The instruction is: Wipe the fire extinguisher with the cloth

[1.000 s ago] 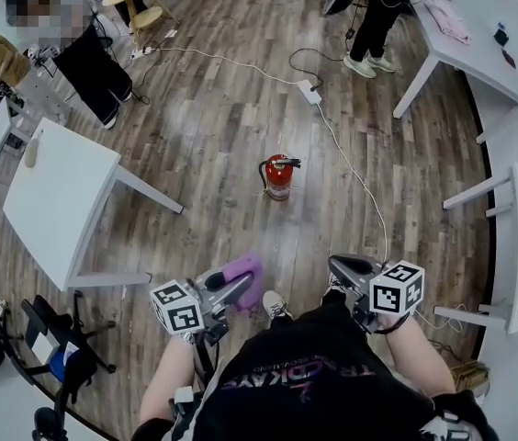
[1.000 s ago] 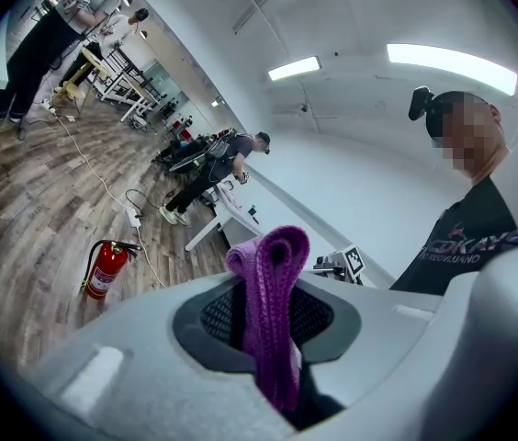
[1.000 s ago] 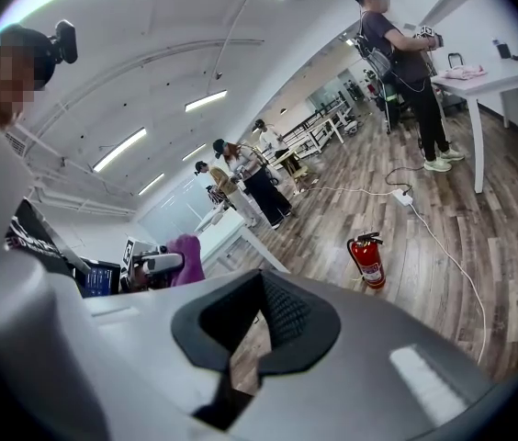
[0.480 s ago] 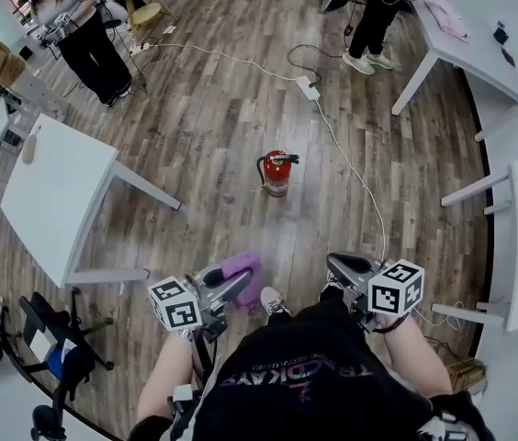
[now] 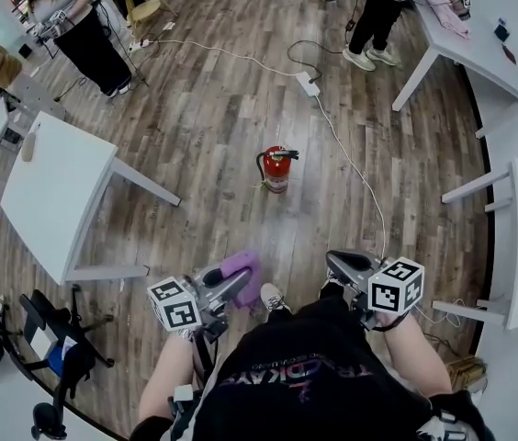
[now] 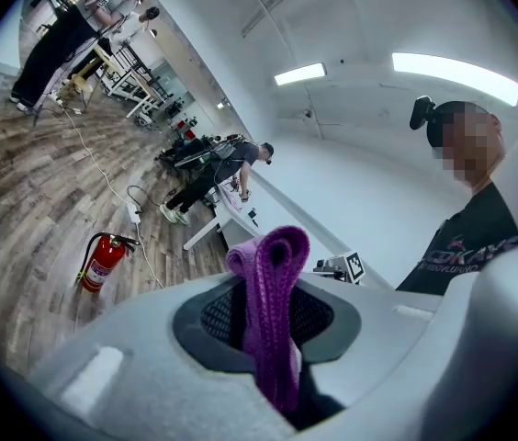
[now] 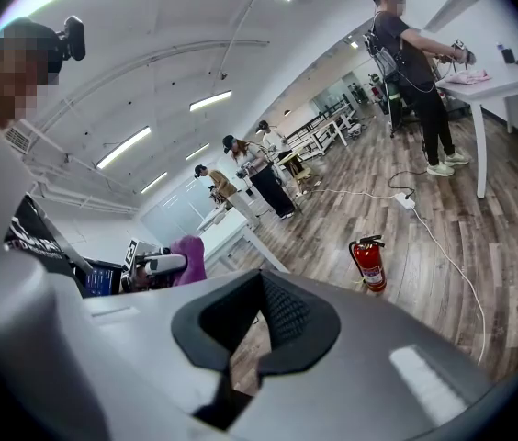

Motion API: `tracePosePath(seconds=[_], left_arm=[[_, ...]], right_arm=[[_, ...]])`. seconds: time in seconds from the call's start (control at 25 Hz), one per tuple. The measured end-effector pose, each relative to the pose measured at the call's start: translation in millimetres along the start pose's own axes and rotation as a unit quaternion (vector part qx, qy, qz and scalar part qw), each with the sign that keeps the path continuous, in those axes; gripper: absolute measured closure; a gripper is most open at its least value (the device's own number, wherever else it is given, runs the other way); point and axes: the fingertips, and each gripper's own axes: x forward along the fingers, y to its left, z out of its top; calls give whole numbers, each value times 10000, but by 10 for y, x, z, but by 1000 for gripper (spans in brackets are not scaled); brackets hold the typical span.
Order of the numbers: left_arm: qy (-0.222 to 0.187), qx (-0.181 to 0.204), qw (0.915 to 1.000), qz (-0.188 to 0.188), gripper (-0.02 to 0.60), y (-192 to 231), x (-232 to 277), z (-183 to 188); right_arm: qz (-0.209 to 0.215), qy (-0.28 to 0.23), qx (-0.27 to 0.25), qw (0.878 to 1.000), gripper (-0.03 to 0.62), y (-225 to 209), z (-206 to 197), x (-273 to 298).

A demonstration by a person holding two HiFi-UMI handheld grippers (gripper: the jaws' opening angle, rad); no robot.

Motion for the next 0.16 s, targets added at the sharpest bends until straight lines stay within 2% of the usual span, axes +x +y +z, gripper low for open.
tracePosePath(seconds=[0.16], left_arm=[[23,-2,10000,-13,511,-20,14,-38]], right_arm=[[13,16,-20,10000,591,3,-20,-7]])
